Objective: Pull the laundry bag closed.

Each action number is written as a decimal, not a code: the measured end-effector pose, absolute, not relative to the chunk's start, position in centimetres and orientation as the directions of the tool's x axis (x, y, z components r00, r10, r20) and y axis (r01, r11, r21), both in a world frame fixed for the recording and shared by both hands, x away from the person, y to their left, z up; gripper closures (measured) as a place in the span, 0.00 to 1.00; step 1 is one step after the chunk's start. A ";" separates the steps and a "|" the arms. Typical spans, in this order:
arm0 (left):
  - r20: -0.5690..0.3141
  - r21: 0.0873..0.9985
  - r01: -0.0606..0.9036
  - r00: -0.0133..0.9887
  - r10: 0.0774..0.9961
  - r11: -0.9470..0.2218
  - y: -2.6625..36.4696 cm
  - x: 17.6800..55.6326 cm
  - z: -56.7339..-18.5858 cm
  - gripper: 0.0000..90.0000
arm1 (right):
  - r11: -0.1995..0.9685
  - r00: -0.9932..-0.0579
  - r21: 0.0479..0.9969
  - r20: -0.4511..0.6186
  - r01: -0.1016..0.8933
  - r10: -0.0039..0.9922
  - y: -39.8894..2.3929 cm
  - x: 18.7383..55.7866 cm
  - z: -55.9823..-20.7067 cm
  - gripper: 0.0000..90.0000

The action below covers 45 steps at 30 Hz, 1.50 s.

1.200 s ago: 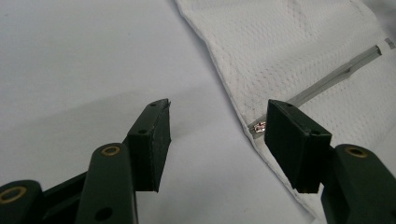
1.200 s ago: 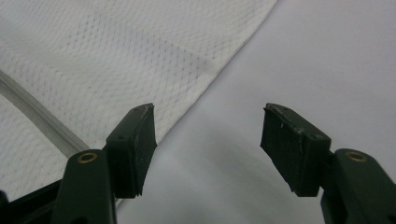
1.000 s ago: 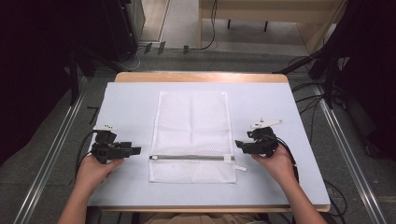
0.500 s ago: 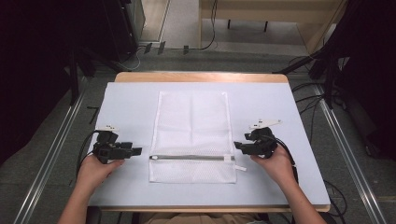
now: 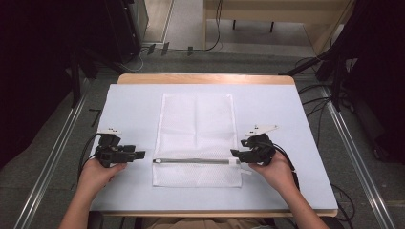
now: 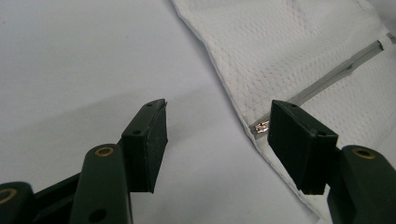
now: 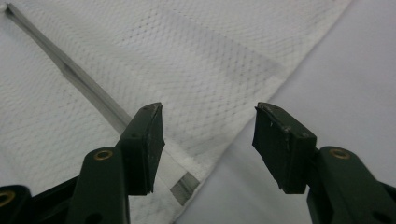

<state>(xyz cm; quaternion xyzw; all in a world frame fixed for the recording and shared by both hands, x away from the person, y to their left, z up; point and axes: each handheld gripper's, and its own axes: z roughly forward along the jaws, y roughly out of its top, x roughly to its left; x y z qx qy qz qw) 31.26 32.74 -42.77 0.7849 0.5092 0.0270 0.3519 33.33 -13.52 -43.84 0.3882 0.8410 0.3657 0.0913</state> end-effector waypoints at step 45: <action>-0.289 0.594 0.756 0.521 0.803 -0.277 32.1 30.4 -42.9 0.43 | 0.552 -0.823 0.688 0.117 0.470 0.556 -4.8 33.2 -41.8 0.55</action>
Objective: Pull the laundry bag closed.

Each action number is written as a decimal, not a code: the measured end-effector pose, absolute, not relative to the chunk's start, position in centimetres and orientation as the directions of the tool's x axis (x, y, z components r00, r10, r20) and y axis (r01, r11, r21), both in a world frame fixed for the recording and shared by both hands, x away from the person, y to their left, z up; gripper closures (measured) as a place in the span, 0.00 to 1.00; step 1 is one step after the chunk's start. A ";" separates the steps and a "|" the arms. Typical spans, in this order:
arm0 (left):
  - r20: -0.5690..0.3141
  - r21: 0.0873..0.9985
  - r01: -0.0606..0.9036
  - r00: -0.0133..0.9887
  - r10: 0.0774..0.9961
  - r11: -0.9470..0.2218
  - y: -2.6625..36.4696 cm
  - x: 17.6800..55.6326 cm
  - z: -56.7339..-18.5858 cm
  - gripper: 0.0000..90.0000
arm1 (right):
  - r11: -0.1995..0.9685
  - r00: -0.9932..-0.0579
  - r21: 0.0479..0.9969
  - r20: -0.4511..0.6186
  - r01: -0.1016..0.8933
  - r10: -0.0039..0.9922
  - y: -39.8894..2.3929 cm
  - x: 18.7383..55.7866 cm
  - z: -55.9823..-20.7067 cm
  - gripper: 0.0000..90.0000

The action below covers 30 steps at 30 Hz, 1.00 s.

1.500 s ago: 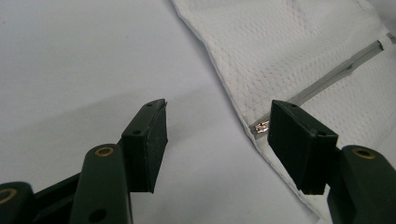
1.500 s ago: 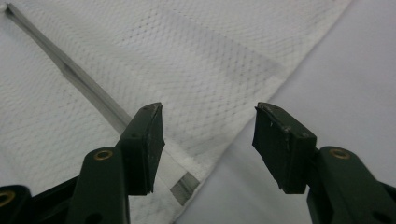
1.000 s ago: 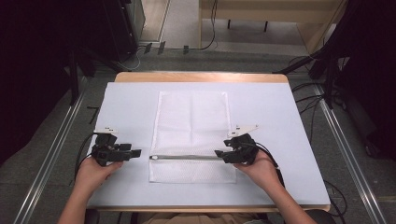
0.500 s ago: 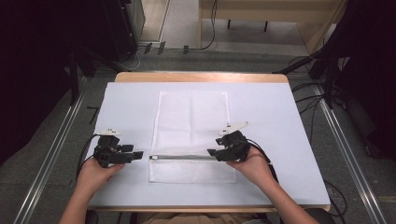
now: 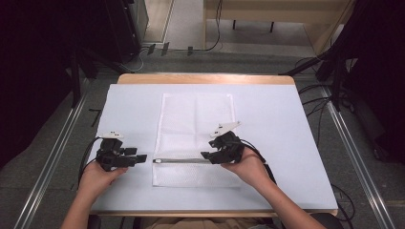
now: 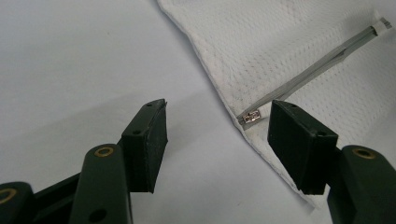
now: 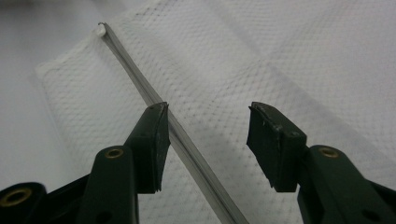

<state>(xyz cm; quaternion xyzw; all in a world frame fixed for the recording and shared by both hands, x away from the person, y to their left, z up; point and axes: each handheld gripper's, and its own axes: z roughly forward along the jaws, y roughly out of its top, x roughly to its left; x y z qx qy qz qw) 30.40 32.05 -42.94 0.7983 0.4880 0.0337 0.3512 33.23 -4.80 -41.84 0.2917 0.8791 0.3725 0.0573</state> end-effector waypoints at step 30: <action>-0.298 0.598 0.760 0.506 0.810 -0.255 32.4 30.6 -43.0 0.43 | 0.596 -0.876 0.687 0.126 0.415 0.466 1.5 33.1 -42.2 0.59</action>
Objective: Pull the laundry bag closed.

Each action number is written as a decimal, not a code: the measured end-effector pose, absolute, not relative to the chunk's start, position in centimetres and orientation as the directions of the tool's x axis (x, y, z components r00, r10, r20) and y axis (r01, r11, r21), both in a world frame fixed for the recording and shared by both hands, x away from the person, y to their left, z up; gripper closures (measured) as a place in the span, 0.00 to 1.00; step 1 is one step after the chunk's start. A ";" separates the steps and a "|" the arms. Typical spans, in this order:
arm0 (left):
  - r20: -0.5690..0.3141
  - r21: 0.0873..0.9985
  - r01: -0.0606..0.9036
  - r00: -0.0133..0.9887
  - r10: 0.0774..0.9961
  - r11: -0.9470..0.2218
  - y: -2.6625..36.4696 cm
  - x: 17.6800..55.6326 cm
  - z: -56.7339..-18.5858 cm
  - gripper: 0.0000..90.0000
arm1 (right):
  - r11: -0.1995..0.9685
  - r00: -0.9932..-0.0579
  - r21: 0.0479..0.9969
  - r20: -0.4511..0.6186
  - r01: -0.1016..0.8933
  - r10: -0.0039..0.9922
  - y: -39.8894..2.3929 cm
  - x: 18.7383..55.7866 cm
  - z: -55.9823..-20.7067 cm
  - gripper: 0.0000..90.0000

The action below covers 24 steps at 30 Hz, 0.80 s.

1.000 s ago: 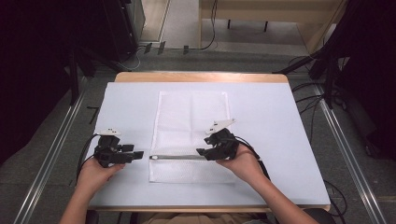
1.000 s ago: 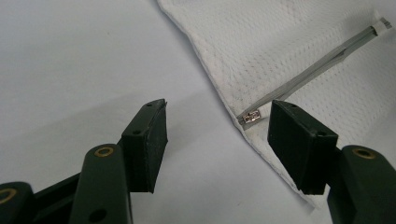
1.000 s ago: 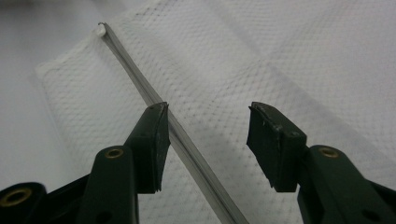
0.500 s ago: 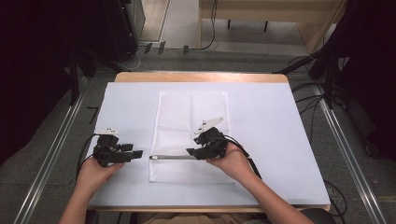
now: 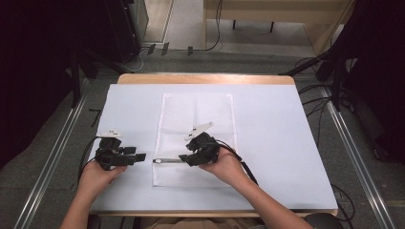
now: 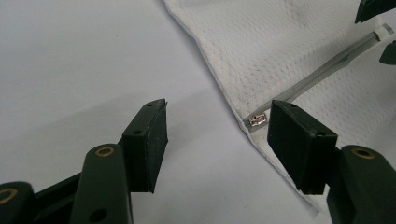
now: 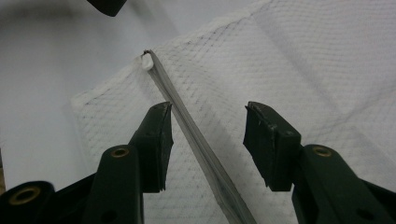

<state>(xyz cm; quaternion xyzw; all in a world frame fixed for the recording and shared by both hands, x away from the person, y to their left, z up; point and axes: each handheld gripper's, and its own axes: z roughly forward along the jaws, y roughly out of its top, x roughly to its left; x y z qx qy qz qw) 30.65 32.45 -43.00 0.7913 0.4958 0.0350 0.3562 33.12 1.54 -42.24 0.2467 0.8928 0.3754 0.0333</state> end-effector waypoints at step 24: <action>-0.282 0.595 0.760 0.503 0.817 -0.262 32.6 30.9 -43.2 0.43 | 0.613 -0.887 0.664 0.181 0.429 0.425 6.0 33.2 -44.1 0.64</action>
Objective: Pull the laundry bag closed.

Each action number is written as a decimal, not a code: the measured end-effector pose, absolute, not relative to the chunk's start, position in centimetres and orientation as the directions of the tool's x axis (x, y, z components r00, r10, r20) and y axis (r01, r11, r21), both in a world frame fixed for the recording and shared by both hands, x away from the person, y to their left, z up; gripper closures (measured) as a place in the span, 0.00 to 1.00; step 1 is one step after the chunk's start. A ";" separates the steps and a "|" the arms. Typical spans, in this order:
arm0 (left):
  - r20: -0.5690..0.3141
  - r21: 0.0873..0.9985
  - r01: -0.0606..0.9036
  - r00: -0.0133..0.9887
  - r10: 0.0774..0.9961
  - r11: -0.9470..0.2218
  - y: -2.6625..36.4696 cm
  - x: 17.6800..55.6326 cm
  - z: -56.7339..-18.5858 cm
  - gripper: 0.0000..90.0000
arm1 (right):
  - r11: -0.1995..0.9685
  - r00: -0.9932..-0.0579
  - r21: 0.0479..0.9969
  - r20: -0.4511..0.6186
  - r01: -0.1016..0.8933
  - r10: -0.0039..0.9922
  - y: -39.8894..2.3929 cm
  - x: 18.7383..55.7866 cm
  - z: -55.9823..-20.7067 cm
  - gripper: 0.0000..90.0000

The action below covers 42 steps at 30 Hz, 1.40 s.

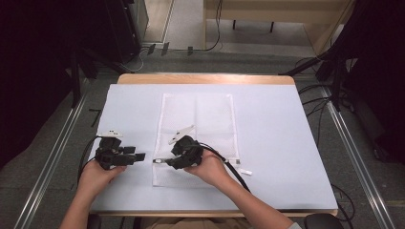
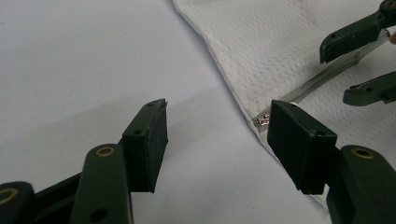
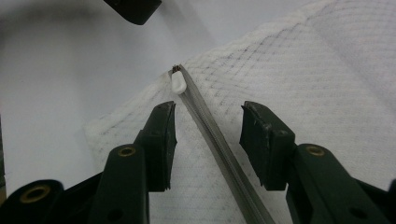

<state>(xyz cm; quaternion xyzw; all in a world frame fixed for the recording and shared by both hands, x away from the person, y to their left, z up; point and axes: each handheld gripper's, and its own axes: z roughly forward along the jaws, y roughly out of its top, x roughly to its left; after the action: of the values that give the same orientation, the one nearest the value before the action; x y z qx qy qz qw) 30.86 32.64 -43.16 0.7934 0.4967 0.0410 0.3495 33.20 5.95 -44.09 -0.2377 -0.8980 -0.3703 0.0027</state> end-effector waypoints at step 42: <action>-0.301 0.594 0.762 0.506 0.808 -0.256 32.9 30.9 -43.2 0.45 | 0.631 -0.876 0.612 0.277 0.477 0.395 10.9 34.3 -46.0 0.97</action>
<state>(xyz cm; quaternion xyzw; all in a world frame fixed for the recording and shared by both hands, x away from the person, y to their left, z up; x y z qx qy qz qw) 30.89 32.90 -43.23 0.7917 0.4960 0.0322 0.3552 34.28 10.89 -45.97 -0.2420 -0.9011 -0.3550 0.0582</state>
